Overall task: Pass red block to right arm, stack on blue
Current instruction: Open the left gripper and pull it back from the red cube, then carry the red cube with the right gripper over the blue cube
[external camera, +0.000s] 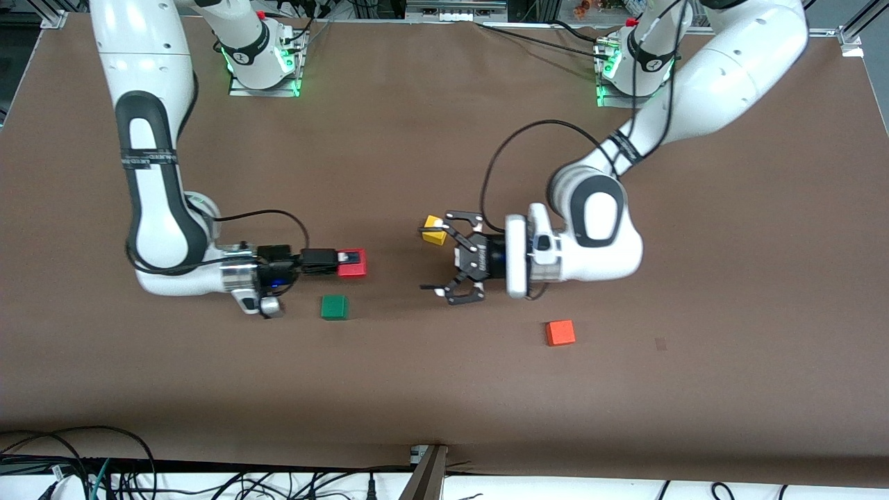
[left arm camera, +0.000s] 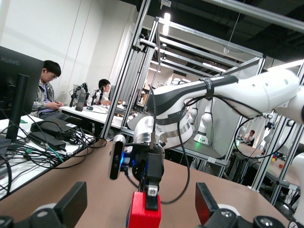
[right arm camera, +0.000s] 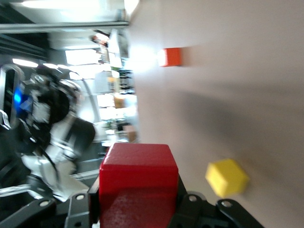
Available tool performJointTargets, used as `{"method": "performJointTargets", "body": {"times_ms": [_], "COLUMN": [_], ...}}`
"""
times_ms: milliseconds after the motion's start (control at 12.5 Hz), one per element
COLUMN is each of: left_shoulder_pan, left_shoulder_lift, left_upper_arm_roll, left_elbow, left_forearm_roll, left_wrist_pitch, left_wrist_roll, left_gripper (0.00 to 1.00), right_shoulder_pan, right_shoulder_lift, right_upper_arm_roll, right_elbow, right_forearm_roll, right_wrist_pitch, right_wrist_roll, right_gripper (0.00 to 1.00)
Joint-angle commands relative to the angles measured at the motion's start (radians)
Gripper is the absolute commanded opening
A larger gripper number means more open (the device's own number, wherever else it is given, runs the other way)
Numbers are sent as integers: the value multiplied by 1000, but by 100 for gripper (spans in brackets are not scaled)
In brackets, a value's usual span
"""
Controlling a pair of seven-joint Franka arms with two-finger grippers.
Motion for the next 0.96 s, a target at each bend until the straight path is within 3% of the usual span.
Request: {"method": "performJointTargets", "body": {"times_ms": [0, 401, 561, 642, 882], "left_shoulder_pan": [88, 228, 259, 288, 328], "left_shoulder_lift": [-18, -37, -92, -119, -250], "left_upper_arm_roll": [-5, -10, -2, -11, 1], "left_elbow": [-16, -5, -6, -6, -7], "left_forearm_roll": [182, 492, 625, 711, 845], "left_wrist_pitch": [-115, -373, -485, -557, -779], "left_wrist_roll": [-185, -509, -671, -774, -1043], "left_gripper": [100, 100, 100, 100, 100], "right_shoulder_pan": [13, 26, 48, 54, 71], "right_shoulder_lift": [-10, -40, -54, -65, -74], "right_upper_arm_roll": [-78, -99, -110, -121, -155], "right_elbow": [64, 108, 106, 95, 34], "right_forearm_roll": [-208, -784, -962, -1024, -1060], "right_wrist_pitch": [18, 238, 252, 268, 334], "right_wrist_roll": [-3, 3, 60, 66, 75], "right_gripper": [1, 0, 0, 0, 0]}}
